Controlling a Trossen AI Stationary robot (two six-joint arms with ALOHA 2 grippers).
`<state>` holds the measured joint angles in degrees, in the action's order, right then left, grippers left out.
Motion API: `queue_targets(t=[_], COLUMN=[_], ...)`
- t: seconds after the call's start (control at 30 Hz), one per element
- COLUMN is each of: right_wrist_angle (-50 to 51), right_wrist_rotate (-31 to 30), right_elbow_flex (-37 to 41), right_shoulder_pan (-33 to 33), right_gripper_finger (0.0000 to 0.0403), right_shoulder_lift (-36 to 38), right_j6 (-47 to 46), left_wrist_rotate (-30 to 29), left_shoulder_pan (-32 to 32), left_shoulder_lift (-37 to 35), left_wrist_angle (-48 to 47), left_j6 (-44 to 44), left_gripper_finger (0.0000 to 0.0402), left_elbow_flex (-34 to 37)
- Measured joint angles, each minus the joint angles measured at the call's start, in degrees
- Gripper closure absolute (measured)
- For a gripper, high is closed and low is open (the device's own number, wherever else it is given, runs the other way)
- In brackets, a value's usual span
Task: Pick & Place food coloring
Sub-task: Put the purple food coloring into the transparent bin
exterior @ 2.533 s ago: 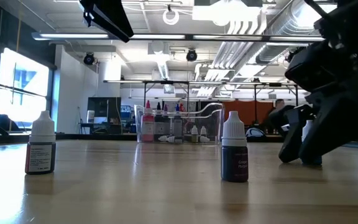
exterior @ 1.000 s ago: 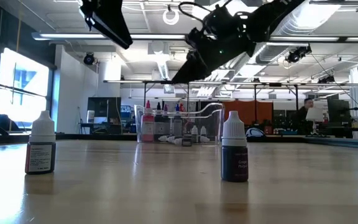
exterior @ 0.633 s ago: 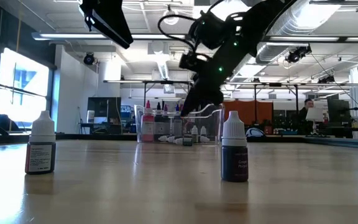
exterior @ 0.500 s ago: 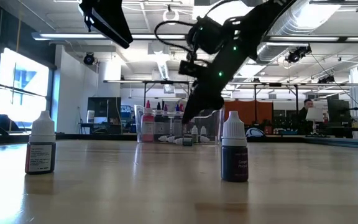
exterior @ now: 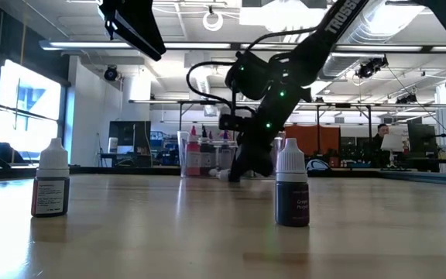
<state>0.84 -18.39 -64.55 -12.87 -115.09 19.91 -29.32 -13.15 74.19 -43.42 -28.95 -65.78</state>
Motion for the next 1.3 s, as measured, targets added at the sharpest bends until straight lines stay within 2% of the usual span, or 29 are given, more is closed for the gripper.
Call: queue_targets(t=[0.2, 0.43, 0.6, 0.87, 1.0, 1.1, 1.17, 1.3], right_wrist_angle=[0.47, 1.07, 2.43, 4.25, 3.61, 4.59, 5.98, 9.41], right_wrist_rotate=[10.50, 12.81, 11.59, 10.63, 2.85, -2.24, 0.35, 13.36], right_elbow_flex=[0.00, 0.00, 0.27, 0.22, 0.04, 0.02, 0.02, 0.16], right_shoulder_pan=[-2.12, -1.08, -0.18, -0.23, -1.18, -4.79, -8.22, -15.84], right_gripper_finger=[0.0263, 0.0318, 0.0350, 0.0343, 0.0345, 0.0343, 0.0337, 0.0334], right_shoulder_lift=[0.08, 0.22, 2.21, 12.48, 18.90, 21.49, 22.01, 19.94], right_j6=[-2.35, -0.05, 0.73, 1.07, 4.30, 5.44, 4.02, -0.20], left_wrist_rotate=[0.00, 0.07, 0.27, 0.31, 0.33, 0.37, 0.47, 0.53], left_shoulder_pan=[0.00, 0.00, 0.00, -0.01, 0.00, -0.01, 0.00, -0.02], left_shoulder_lift=[0.00, 0.00, 0.00, 0.00, 0.00, 0.00, 0.00, 0.00], left_wrist_angle=[-0.02, -0.02, -0.02, -0.04, -0.03, -0.02, -0.03, 0.00], left_j6=[0.02, 0.11, 0.11, 0.11, 0.11, 0.09, 0.09, 0.09], left_gripper_finger=[0.0241, 0.0241, 0.0241, 0.0241, 0.0241, 0.0241, 0.0241, 0.0241], left_elbow_flex=[0.00, 0.00, 0.00, 0.00, 0.00, 0.00, 0.00, 0.00])
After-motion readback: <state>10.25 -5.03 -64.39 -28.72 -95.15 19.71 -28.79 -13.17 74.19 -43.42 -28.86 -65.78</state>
